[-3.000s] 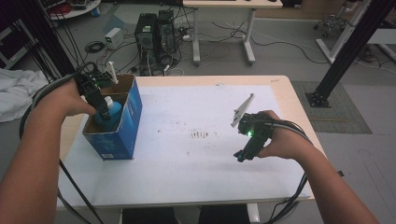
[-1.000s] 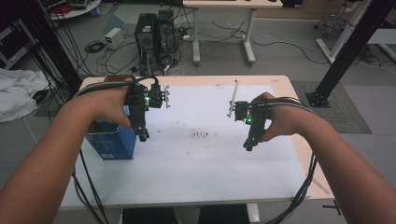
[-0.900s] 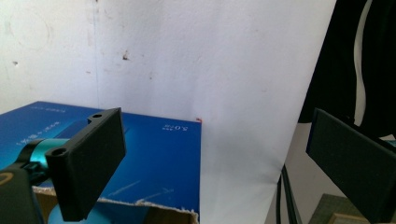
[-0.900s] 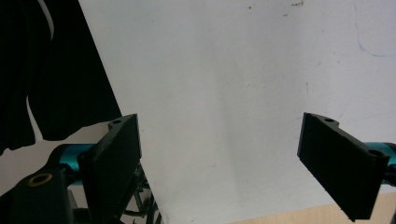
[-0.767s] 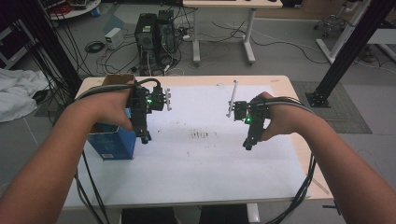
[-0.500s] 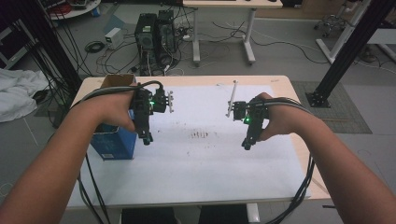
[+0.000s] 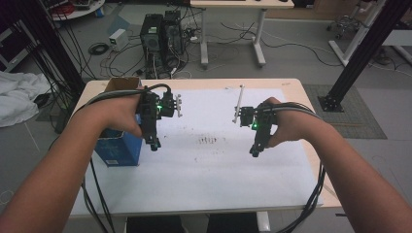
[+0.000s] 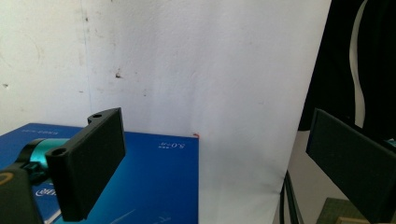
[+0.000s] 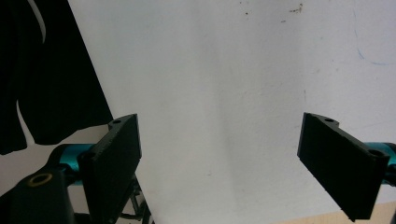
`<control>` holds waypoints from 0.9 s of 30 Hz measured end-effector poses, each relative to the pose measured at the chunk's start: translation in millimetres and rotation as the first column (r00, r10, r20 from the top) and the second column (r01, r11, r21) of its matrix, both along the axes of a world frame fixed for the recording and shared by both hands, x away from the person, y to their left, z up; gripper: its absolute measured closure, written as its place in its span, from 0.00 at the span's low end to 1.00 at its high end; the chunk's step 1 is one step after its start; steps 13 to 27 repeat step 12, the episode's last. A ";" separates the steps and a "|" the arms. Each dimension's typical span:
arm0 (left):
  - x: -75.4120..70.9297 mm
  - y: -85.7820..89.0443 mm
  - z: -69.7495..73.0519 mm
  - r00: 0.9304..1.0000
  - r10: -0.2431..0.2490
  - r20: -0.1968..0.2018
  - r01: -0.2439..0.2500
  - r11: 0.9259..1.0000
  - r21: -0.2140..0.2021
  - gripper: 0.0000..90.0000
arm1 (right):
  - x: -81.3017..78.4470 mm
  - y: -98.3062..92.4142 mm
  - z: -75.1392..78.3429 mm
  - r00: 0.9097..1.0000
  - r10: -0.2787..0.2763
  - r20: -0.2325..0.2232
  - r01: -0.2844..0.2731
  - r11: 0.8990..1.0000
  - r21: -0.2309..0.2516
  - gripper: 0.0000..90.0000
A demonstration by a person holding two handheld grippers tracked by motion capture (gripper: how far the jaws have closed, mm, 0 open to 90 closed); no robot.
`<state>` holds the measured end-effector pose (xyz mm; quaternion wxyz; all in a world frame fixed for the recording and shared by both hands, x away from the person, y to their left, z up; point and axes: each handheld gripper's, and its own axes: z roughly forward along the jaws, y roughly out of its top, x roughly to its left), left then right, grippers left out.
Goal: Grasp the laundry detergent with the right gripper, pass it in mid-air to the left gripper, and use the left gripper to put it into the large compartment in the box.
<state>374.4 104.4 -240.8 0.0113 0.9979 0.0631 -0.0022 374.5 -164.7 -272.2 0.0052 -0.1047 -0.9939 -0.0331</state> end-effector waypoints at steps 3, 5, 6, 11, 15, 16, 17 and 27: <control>0.3 0.4 -0.7 1.000 0.002 -0.001 -0.002 1.000 0.000 0.05 | -0.6 0.2 0.8 1.000 -0.013 0.003 0.013 1.000 0.002 0.14; 0.7 -0.2 -0.4 1.000 0.007 0.005 -0.007 1.000 0.000 0.05 | 0.3 0.4 0.8 1.000 -0.007 0.011 0.007 1.000 0.002 0.14; 0.8 -0.4 -0.2 1.000 0.008 0.005 -0.008 1.000 -0.001 0.05 | 0.0 0.7 0.8 1.000 -0.009 0.008 0.009 1.000 -0.002 0.14; 0.7 -0.8 -0.4 1.000 0.007 0.008 -0.007 1.000 -0.003 0.05 | -0.7 1.7 1.6 1.000 -0.006 0.009 0.006 1.000 -0.003 0.14; 0.7 -0.8 -0.4 1.000 0.007 0.008 -0.007 1.000 -0.003 0.05 | -0.7 1.7 1.6 1.000 -0.006 0.009 0.006 1.000 -0.003 0.14; 0.7 -0.8 -0.4 1.000 0.007 0.008 -0.007 1.000 -0.003 0.05 | -0.7 1.7 1.6 1.000 -0.006 0.009 0.006 1.000 -0.003 0.14; 0.7 -0.8 -0.4 1.000 0.007 0.008 -0.007 1.000 -0.003 0.05 | -0.7 1.7 1.6 1.000 -0.006 0.009 0.006 1.000 -0.003 0.14; 0.7 -0.8 -0.4 1.000 0.007 0.008 -0.007 1.000 -0.003 0.05 | -0.7 1.7 1.6 1.000 -0.006 0.009 0.006 1.000 -0.003 0.14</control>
